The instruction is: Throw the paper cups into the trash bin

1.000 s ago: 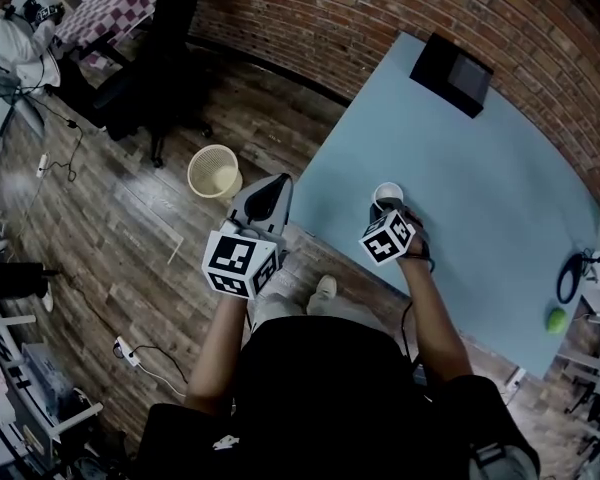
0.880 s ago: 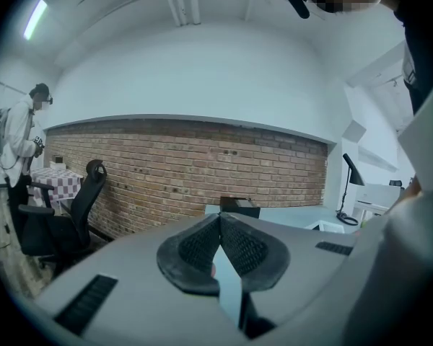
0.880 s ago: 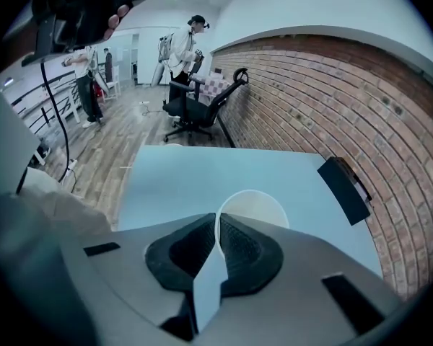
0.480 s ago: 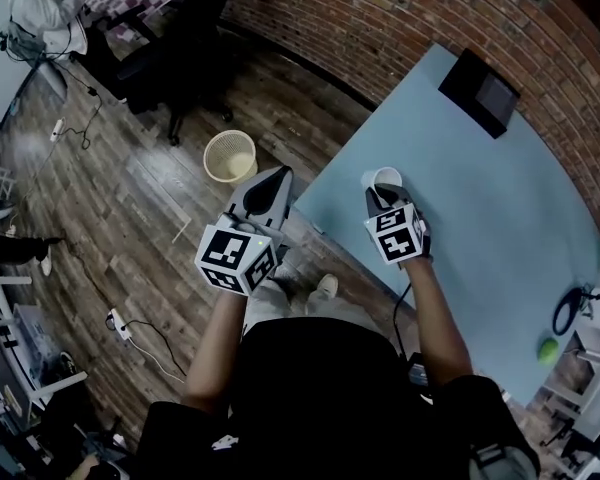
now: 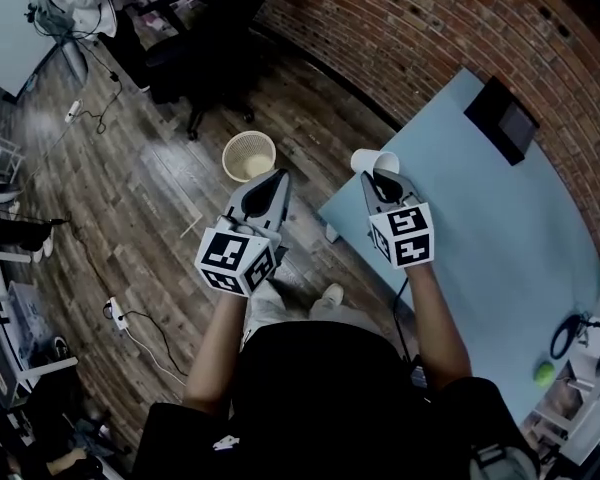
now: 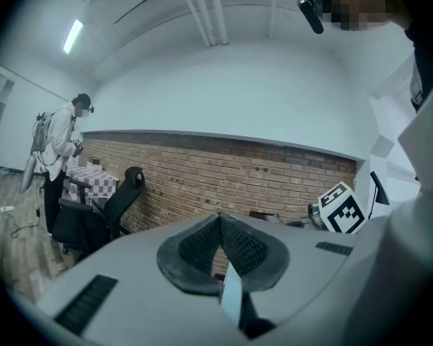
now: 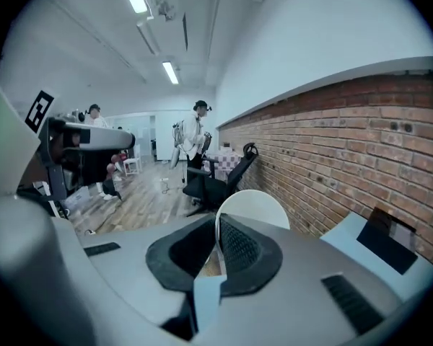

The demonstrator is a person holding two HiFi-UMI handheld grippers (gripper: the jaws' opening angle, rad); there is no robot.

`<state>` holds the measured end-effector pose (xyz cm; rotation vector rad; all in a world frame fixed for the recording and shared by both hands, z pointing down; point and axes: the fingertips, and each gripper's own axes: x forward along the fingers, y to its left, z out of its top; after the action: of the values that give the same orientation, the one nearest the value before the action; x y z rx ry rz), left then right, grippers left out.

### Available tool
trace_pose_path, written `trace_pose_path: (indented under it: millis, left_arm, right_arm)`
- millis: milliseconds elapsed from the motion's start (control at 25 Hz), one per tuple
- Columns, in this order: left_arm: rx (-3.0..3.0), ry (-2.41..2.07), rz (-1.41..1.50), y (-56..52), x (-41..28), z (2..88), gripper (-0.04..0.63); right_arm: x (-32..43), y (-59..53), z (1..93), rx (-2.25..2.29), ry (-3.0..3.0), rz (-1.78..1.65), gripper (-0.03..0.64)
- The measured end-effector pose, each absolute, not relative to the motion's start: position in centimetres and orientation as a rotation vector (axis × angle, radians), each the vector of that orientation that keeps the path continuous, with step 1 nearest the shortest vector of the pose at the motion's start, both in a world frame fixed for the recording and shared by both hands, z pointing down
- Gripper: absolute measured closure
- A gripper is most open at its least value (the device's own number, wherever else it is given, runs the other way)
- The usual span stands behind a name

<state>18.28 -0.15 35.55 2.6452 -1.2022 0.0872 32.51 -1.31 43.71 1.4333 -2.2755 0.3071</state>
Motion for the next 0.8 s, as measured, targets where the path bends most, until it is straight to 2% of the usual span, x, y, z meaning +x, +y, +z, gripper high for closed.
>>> trace_pose_path:
  millis: [800]
  left_arm:
    - [2.619,-1.289,0.082,-7.0,4.2,34.2,0.586]
  right_arm:
    - [17.3,-8.2,37.8,1.486,-2.436,0.223,0.597]
